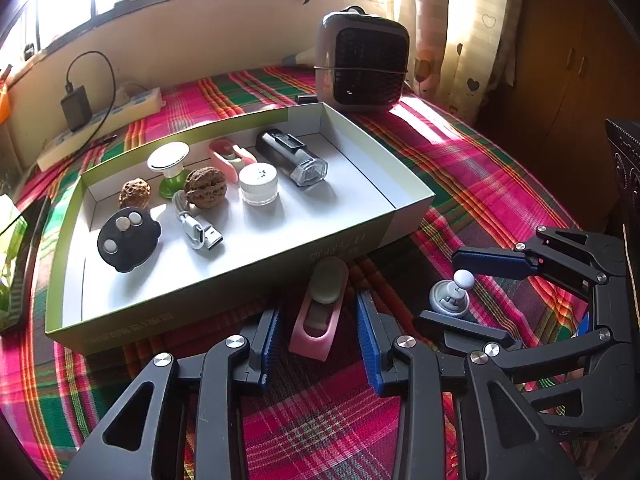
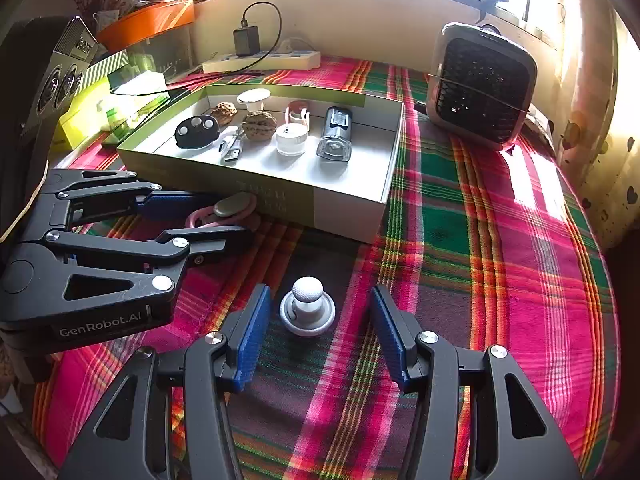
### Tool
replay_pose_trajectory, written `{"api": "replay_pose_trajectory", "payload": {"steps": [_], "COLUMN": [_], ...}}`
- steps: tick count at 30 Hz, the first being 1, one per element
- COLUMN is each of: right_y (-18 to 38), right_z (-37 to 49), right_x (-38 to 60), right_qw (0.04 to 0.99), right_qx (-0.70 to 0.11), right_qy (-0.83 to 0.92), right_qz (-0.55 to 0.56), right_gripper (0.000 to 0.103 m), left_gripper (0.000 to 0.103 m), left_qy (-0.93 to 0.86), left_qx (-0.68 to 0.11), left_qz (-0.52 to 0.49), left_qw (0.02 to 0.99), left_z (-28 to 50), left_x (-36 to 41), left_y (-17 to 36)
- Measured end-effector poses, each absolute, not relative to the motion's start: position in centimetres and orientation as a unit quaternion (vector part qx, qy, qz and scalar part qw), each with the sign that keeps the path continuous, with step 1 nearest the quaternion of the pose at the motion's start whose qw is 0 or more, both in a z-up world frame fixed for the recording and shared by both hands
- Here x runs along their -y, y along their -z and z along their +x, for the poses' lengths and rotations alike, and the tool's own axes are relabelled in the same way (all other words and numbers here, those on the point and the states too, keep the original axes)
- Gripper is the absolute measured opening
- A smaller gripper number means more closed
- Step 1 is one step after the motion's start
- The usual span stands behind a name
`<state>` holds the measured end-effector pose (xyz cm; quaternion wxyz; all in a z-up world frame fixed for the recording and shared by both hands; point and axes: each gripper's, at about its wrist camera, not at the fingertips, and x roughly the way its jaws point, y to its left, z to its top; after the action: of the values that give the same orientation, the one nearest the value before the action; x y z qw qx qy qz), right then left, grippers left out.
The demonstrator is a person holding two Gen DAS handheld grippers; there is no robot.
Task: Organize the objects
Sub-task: 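Grasp the white knob with right gripper while left gripper grasps the pink holder, then carry the knob with right gripper while left gripper carries the pink holder toward the box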
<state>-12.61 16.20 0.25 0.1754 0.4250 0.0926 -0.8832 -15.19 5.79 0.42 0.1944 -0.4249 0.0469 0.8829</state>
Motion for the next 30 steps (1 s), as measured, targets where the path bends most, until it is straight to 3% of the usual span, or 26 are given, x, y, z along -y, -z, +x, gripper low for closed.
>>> {"api": "replay_pose_trajectory", "payload": {"steps": [12, 30], "right_y": [-0.36, -0.37], "right_z": [-11.95, -11.89], "right_x": [-15.6, -15.49], "right_qw": [0.18, 0.181], "right_qx": [-0.098, -0.099], "right_qy": [0.884, 0.884], "right_qz": [0.42, 0.419], "right_gripper": [0.029, 0.027], "left_gripper": [0.016, 0.016], "left_qy": [-0.886, -0.887], "left_qx": [-0.049, -0.047], "left_qz": [-0.423, -0.422], "left_qw": [0.183, 0.182], "left_z": [-15.19, -15.13], "left_x": [-5.56, -5.57], "left_y": [-0.38, -0.32]}}
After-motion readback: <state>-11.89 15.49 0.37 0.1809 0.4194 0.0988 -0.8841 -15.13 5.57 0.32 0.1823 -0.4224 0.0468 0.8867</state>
